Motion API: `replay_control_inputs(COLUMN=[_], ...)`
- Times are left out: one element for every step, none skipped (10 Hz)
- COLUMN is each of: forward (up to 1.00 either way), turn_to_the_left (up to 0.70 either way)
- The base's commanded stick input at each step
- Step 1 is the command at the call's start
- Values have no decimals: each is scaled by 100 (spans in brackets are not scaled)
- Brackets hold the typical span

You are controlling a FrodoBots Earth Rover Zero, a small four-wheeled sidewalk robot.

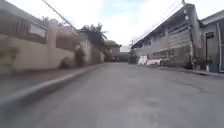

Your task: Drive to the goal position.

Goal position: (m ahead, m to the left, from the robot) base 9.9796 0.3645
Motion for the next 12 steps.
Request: replay_control_inputs(forward=[100,100,100,100,100,100,100,100,100,100,100,100], turn_to_the_left=[0,0,0,0,0,0,0,0,0,0,0,0])
